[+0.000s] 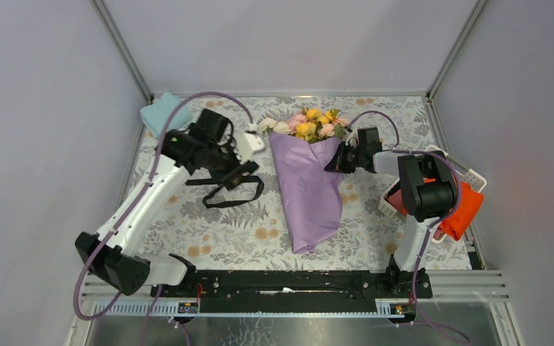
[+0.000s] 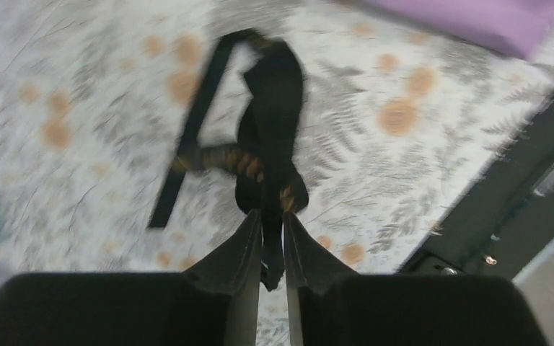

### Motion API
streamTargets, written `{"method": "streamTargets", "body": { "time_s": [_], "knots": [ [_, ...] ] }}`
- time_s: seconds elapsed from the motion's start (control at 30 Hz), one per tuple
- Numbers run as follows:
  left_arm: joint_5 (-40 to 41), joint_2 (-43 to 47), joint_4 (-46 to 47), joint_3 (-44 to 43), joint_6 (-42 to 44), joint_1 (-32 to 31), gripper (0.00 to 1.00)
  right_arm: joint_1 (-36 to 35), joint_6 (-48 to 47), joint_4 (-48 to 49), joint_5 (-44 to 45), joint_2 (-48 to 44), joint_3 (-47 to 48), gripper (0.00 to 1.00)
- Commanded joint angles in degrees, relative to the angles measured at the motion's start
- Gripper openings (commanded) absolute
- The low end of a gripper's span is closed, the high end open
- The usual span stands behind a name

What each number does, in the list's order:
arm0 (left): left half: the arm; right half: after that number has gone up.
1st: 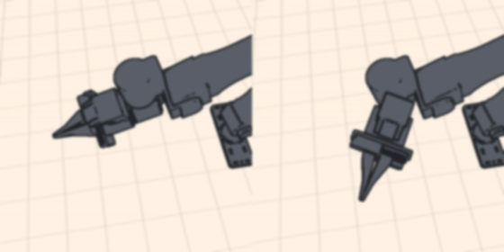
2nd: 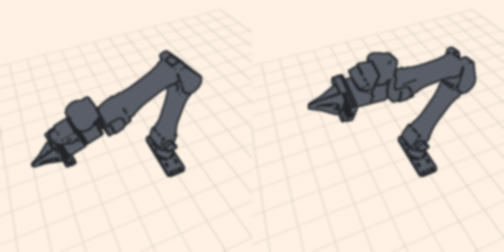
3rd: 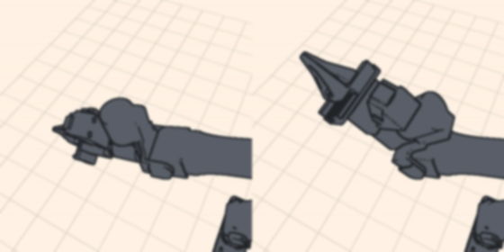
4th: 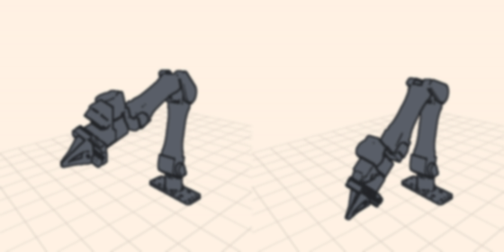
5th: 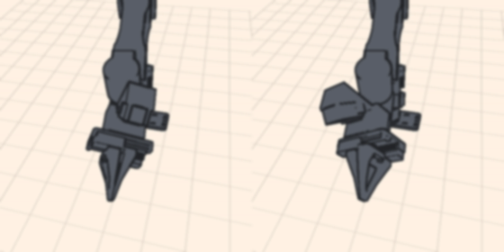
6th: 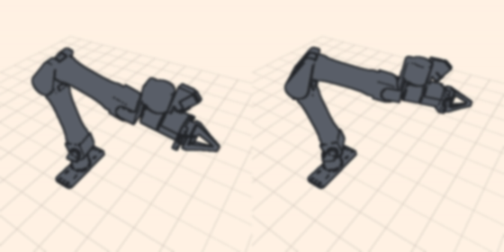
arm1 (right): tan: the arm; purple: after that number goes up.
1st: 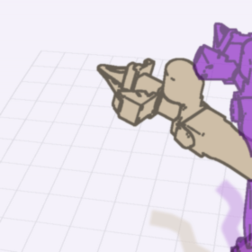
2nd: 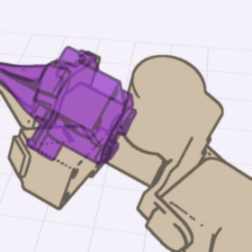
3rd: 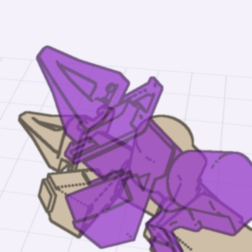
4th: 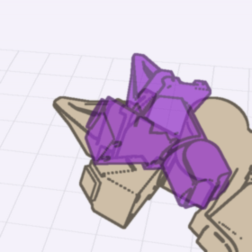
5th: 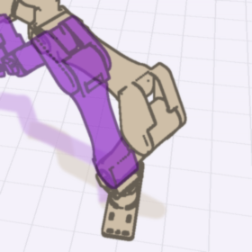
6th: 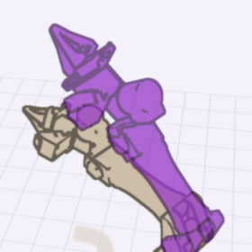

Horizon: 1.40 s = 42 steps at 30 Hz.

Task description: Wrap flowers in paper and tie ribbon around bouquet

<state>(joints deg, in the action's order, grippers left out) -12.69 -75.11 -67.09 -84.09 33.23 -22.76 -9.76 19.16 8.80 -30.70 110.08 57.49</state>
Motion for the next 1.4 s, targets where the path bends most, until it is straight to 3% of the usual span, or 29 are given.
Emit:
{"method": "streamTargets", "body": {
  "time_s": [0.0, 0.07, 0.13, 0.3, 0.4, 0.57, 0.63, 0.7, 0.87, 1.0, 1.07, 1.17, 1.27, 1.37],
  "knots": [
    [-10.17, -1.49, 0.60, 4.55, -1.18, -8.95, 0.37, -0.35, -1.21, -0.75, 2.33, -0.27, 1.34, 0.00],
    [-9.63, -2.15, 2.93, 7.67, -1.43, -13.18, 0.63, -0.35, -1.29, -1.03, 2.33, 0.11, 1.68, 0.00],
    [-8.11, -2.17, 3.12, 9.27, -0.55, -14.13, 0.73, -0.35, -1.45, -1.43, 2.29, 0.35, 1.94, 0.00],
    [-0.51, 4.79, 5.47, 18.03, 5.77, -12.05, 0.82, -0.35, -1.78, -1.60, 2.66, 0.18, 1.96, 0.00],
    [2.55, 7.18, 9.99, 25.22, 9.54, -3.53, 0.84, -0.35, -1.70, -1.42, 2.51, 0.39, 1.92, 0.00],
    [2.01, -5.12, 16.59, 26.58, -0.38, 8.87, 0.79, -0.35, -1.65, -1.33, 2.40, 0.39, 1.88, 0.00],
    [-3.30, -8.35, 18.66, 28.30, -1.06, 9.18, 0.80, -0.35, -1.71, -1.45, 2.34, 0.44, 1.83, 0.00],
    [-6.97, -8.75, 23.14, 31.71, 1.27, 7.27, 0.97, -0.35, -1.83, -1.71, 2.43, 0.41, 1.79, 0.00],
    [5.22, -11.68, 36.11, 36.50, -0.99, 3.18, 0.99, -0.35, -1.85, -1.59, 2.48, -0.09, 1.30, 0.00],
    [7.94, -15.79, 37.78, 35.86, -1.45, 3.17, 0.90, -0.35, -1.77, -1.47, 2.02, 0.29, 1.48, 0.00],
    [8.03, -17.04, 38.36, 37.08, -0.65, 3.16, 0.75, -0.35, -1.49, -1.21, 1.33, 0.39, 1.48, 0.00],
    [7.12, -18.83, 37.19, 38.40, -0.03, 3.16, 0.59, -0.35, -0.81, -0.64, 0.29, 0.28, 1.39, 0.00],
    [6.34, -18.96, 36.01, 40.13, 0.99, 3.41, 0.35, -0.35, -0.82, -0.84, 0.94, -0.36, 1.39, 0.00],
    [7.74, -17.81, 35.46, 40.35, 0.36, 5.25, 0.00, -0.35, -0.86, -0.82, 1.34, -1.19, 1.31, 0.00]
  ]
}}
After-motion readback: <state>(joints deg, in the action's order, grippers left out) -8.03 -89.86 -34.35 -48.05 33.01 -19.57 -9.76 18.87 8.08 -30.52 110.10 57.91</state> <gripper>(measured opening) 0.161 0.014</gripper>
